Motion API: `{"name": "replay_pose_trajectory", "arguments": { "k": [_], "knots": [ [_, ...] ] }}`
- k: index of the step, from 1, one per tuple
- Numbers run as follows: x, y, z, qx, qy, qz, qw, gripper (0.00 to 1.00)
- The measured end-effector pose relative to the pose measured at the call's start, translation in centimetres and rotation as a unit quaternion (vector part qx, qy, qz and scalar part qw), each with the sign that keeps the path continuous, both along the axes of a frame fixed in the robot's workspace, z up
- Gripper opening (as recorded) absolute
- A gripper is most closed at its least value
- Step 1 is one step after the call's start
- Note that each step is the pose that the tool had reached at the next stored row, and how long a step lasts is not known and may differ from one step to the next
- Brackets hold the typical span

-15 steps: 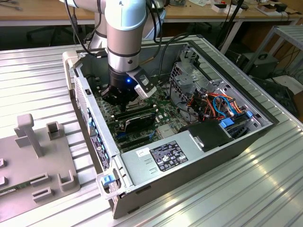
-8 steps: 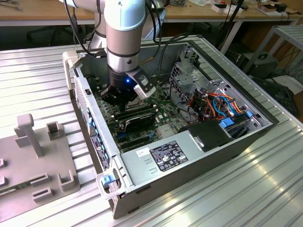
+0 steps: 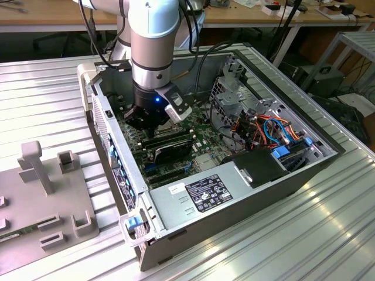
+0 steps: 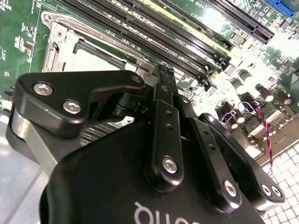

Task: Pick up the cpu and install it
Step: 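Install the second cpu locking lever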

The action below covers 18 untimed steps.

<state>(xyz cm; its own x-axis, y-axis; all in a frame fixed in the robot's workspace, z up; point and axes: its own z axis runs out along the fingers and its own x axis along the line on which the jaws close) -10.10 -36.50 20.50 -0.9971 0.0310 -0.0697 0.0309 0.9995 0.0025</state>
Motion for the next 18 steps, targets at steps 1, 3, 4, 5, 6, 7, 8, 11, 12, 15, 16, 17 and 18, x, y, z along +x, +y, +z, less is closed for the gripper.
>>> {"name": "replay_pose_trajectory", "arguments": {
  "k": [1, 3, 4, 5, 6, 7, 8, 11, 12, 15, 16, 17, 18],
  "knots": [
    [0.0, 0.03, -0.04, 0.0003, 0.0, 0.0, 1.0, 0.11],
    [0.0, 0.04, -0.15, 0.0005, 0.0001, 0.0, 1.0, 0.11],
    [0.0, 0.04, -0.22, 0.0007, 0.0, 0.0, 1.0, 0.11],
    [-0.01, 0.04, -0.26, 0.0007, 0.0, 0.0, 1.0, 0.11],
    [0.01, 0.05, -0.32, 0.0008, -0.0004, 0.0, 1.0, 0.11],
    [-0.01, 0.04, -0.36, 0.0006, -0.0001, 0.0, 1.0, 0.11],
    [-0.01, 0.04, -0.39, 0.0005, 0.0001, 0.0, 1.0, 0.11],
    [-0.04, 0.02, -0.43, 0.0008, -0.0001, 0.0, 1.0, 0.11],
    [-0.05, 0.01, -0.43, 0.0007, -0.0001, 0.0, 1.0, 0.11],
    [-0.06, 0.0, -0.36, 0.0006, -0.0001, 0.0, 1.0, 0.11],
    [-0.05, 0.01, -0.14, 0.001, -0.0002, 0.0, 1.0, 0.11],
    [-0.05, 0.01, 0.08, 0.0007, -0.0001, 0.0, 1.0, 0.11],
    [-0.05, 0.0, 0.22, 0.0007, -0.0001, 0.0, 1.0, 0.11]
  ]
}}
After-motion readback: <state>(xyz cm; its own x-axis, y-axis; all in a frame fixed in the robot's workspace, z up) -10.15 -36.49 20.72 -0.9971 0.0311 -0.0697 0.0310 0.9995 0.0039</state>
